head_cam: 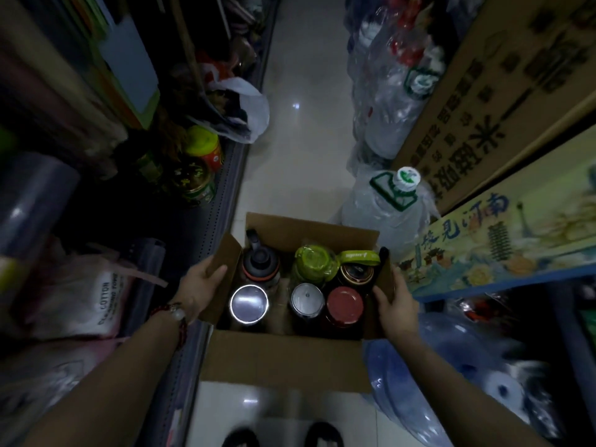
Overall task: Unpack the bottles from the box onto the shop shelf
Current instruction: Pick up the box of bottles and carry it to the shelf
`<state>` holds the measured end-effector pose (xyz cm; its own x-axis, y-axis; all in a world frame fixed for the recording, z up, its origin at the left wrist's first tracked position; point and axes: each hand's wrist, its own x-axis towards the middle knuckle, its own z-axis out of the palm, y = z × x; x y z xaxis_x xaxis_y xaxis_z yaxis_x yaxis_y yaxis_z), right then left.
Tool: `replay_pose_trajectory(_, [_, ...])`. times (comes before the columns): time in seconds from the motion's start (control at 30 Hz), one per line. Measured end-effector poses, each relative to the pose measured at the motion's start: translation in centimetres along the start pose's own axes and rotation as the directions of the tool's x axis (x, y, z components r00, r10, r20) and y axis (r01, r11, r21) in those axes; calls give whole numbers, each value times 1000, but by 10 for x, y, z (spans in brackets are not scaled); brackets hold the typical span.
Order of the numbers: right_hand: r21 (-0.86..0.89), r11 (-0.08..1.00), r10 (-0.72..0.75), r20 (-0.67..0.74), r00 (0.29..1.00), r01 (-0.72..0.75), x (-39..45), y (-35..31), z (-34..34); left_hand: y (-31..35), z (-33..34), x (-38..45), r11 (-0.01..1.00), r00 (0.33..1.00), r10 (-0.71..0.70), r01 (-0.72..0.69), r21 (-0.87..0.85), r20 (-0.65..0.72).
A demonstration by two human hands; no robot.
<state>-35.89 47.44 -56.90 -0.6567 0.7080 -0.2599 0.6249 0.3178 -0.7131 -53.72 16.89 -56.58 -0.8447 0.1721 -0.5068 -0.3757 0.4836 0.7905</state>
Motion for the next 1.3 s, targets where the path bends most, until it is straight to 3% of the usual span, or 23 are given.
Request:
replay_pose_trajectory(0.3, [1,1000,16,-45,999,-16,-37,-102,-125,150,-31,-87,997,997,74,-74,-27,30])
replay_pose_trajectory(0.7, [9,995,104,-203,974,-104,-122,-178,-254,289,-40,-175,966,969,209,-226,128,130])
replay_pose_trajectory(1.07, [108,969,248,-441,863,-223,-233,-161,-306,352,-11,-242,892,858,316,-414,180,406])
replay_pose_trajectory(1.3, [219,925,380,-557,739,-310,-311,-116,-333,352,38,-297,825,747,348,-531,193,567])
